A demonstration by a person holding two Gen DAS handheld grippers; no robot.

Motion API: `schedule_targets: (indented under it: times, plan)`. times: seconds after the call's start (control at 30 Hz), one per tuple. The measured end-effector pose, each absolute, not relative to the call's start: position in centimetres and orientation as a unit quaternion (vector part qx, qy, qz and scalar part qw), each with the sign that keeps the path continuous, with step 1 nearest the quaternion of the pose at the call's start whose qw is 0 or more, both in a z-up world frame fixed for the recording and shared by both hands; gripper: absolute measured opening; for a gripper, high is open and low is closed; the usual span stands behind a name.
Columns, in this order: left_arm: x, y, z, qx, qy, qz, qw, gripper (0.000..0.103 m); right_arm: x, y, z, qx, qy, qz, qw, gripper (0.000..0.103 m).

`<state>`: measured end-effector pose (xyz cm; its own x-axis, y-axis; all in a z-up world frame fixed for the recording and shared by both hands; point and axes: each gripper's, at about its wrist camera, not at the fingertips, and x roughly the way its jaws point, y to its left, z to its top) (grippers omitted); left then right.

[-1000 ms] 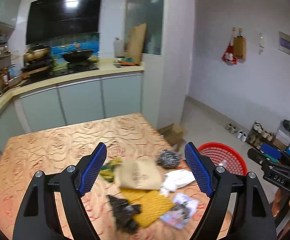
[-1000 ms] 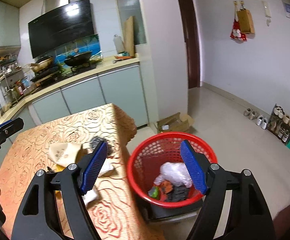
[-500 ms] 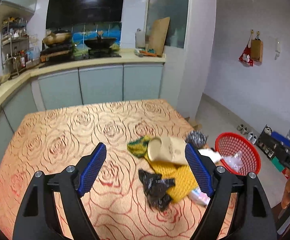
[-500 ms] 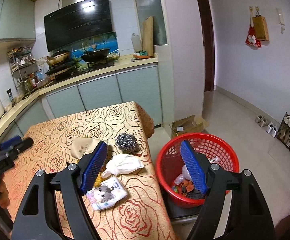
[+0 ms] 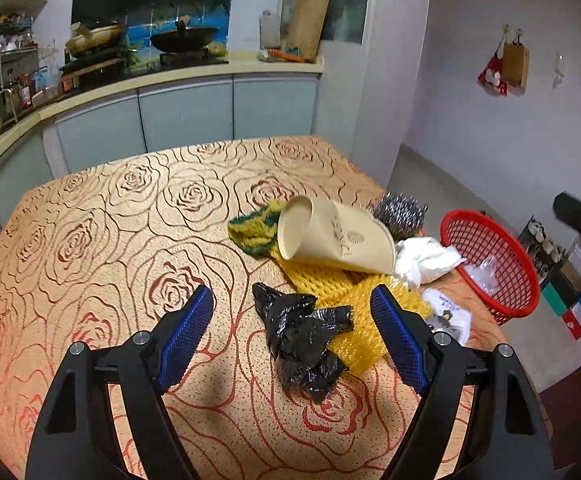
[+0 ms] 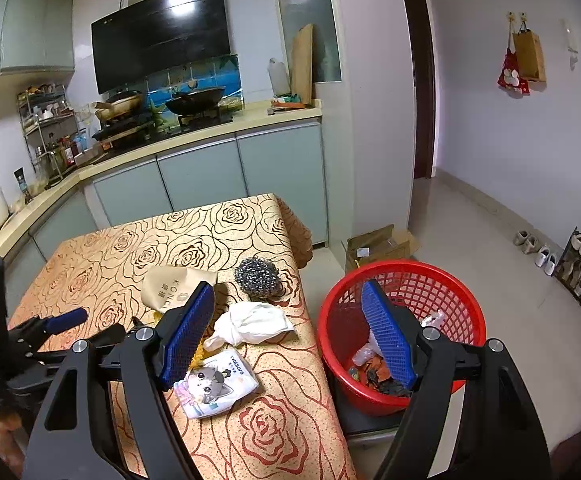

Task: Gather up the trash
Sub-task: 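Move both tools back over the table toward the black plastic bag, then close the left tool on the black plastic bag while the right tool grasps the yellow foam net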

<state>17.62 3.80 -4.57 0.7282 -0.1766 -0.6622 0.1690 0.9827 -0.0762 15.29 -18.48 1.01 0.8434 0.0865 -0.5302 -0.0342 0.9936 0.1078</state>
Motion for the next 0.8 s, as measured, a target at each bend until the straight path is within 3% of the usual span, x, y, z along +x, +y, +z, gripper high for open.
schedule_targets:
  times: [0.2, 0.37, 0.5, 0.57, 0.8]
  plan:
    - [18.6, 3.7, -5.5, 0.001, 0.362, -0.084, 0.928, 0.077, 16.0, -18.5, 0.5, 0.046, 0.284, 0.029, 0.957, 0.074]
    - [19.5, 3.9, -6.6, -0.002, 0.382, -0.08, 0.921, 0.061, 16.4, -18.4, 0.1, 0.046, 0.289, 0.029, 0.956, 0.074]
    - [19.6, 3.7, -7.0, 0.003, 0.388, -0.081, 0.918, 0.055, 16.6, -18.3, -0.3, 0.046, 0.295, 0.032, 0.954, 0.074]
    - [19.8, 3.6, -7.4, 0.005, 0.397, -0.08, 0.914, 0.041, 16.8, -18.0, -0.5, 0.045, 0.298, 0.035, 0.953, 0.074]
    - [20.0, 4.7, -7.5, -0.003, 0.401, -0.07, 0.914, 0.019, 16.9, -16.5, -1.4, 0.035, 0.31, 0.054, 0.948, 0.074]
